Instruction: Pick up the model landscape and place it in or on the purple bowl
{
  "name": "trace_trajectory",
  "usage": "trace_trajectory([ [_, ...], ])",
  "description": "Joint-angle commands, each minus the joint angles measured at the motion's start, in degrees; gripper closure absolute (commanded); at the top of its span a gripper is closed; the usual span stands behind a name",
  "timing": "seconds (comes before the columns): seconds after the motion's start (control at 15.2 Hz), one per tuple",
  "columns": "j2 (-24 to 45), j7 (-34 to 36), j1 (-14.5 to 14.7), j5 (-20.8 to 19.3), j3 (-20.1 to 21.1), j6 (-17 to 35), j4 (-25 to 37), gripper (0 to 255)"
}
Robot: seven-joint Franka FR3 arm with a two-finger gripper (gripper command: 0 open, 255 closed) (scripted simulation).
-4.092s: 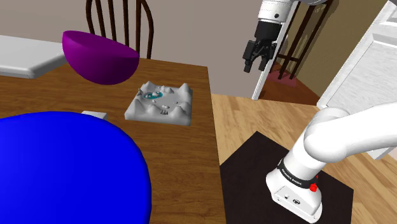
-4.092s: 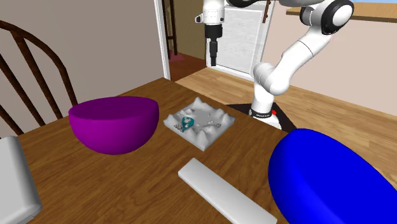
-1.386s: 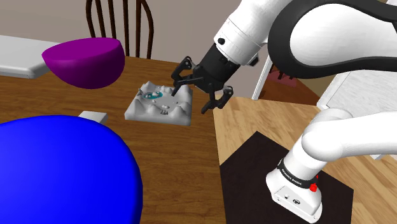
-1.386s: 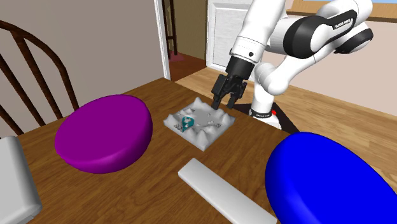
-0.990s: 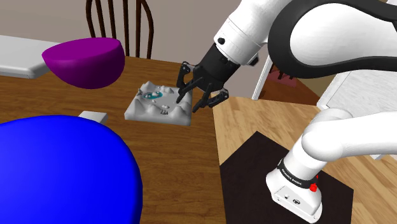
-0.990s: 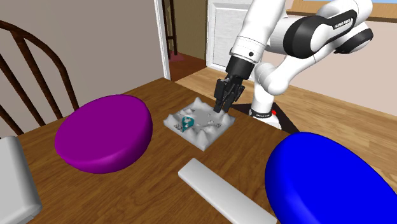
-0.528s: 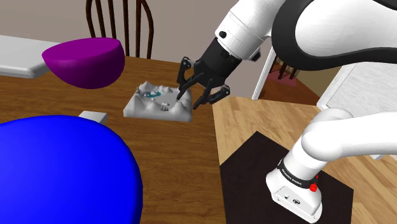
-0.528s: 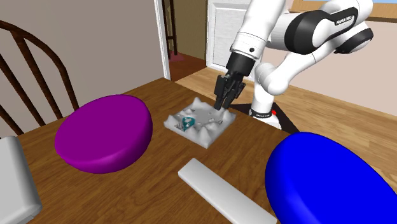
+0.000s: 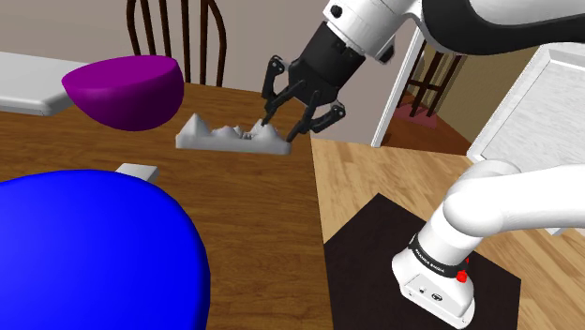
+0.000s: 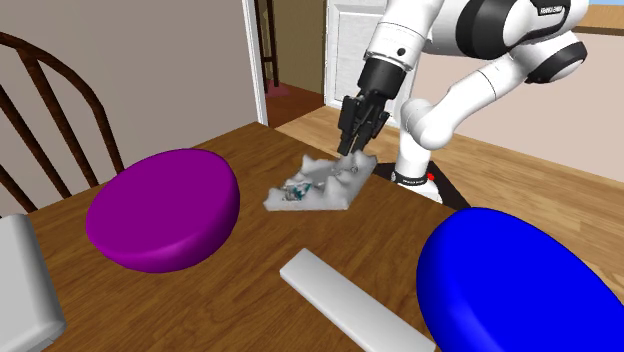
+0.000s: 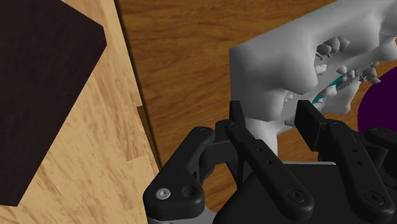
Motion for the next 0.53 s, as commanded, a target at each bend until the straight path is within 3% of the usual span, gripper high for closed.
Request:
trace_trajectory([
  [0.0,0.23,0.27,-0.34,-0.66,-0.59,-1.30,1.54,255],
  [0.46,1.36,1.24,-1.46,-2.78,-2.44,-5.77,7.14,255],
])
